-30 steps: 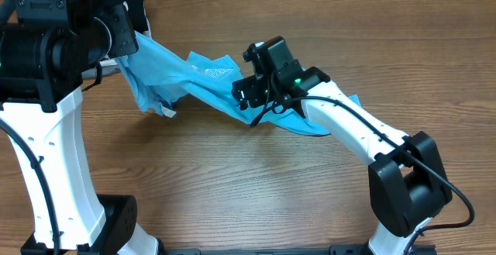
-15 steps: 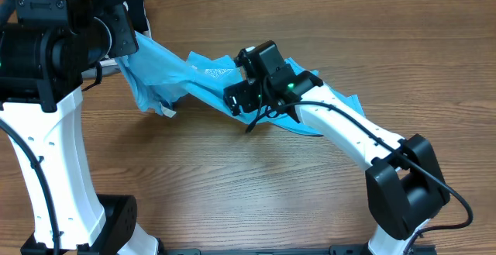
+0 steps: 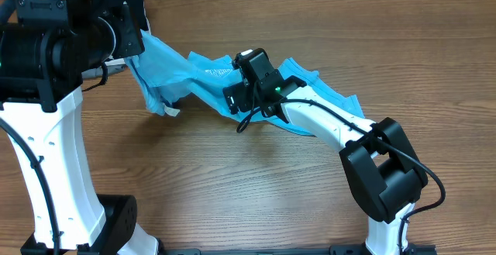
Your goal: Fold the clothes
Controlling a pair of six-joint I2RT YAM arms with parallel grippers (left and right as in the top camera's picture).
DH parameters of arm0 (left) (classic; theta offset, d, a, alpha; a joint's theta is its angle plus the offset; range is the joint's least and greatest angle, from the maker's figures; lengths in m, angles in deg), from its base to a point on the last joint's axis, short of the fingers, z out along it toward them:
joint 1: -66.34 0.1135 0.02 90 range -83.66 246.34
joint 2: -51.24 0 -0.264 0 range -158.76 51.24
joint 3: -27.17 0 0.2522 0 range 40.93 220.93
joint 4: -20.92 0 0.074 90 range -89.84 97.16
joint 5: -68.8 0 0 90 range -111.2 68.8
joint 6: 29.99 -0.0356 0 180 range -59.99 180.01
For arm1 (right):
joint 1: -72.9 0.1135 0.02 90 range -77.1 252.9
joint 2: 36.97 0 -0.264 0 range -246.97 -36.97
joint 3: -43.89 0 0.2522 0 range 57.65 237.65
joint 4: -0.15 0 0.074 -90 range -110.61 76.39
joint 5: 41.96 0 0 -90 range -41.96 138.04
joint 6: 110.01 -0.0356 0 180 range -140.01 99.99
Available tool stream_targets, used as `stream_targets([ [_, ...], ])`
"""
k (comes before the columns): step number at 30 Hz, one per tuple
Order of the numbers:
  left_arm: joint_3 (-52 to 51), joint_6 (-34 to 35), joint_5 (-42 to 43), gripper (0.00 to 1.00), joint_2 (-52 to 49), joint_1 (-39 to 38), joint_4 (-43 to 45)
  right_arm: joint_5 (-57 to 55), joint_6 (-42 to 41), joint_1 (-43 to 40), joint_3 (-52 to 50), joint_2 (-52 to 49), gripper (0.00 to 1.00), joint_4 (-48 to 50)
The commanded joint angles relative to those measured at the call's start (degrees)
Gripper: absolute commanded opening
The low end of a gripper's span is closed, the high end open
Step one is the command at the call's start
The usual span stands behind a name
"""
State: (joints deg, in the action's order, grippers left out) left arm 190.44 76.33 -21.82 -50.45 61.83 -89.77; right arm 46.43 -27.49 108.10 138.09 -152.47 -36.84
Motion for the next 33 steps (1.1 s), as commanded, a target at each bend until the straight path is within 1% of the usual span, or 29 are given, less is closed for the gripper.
stream_targets([
  [1, 1.01, -0.92, 0.68, 0.06, 1.79, 0.11, 0.13, -4.83, -0.33, -1.68, 0.15, 0.5, 0.95, 1.31],
  [5, 1.01, -0.96, 0.61, 0.06, 3.37, 0.11, 0.13, -5.03, -1.81, -4.09, 0.15, 0.5, 0.89, 2.49],
  [7, 1.01, -1.11, 0.61, 0.06, 4.44, 0.11, 0.13, -5.05, -2.64, -5.49, 0.15, 0.5, 0.88, 2.95],
  [13, 1.01, -1.14, 0.44, 0.07, 6.32, 0.11, 0.13, -5.46, -2.89, -7.98, 0.15, 0.5, 0.81, 3.56],
  [20, 1.01, -1.14, 0.48, 0.07, 6.75, 0.11, 0.13, -13.35, -3.26, -8.33, 1.27, 0.5, 0.81, 3.82],
  [28, 1.01, -2.27, 0.37, 0.07, 6.95, 0.11, 0.13, -21.14, -4.24, -9.14, 5.99, 0.52, 0.8, 2.89],
  [30, 1.01, -2.38, -0.17, 0.07, 7.37, 0.11, 0.13, -24.57, -6.36, -10.16, 6.71, 0.52, 0.81, 2.03],
  [33, 1.03, -2.25, -2.69, 0.07, 8.52, 0.11, 0.13, -24.94, -6.32, -12.31, 7.17, 0.52, 0.81, 0.68],
])
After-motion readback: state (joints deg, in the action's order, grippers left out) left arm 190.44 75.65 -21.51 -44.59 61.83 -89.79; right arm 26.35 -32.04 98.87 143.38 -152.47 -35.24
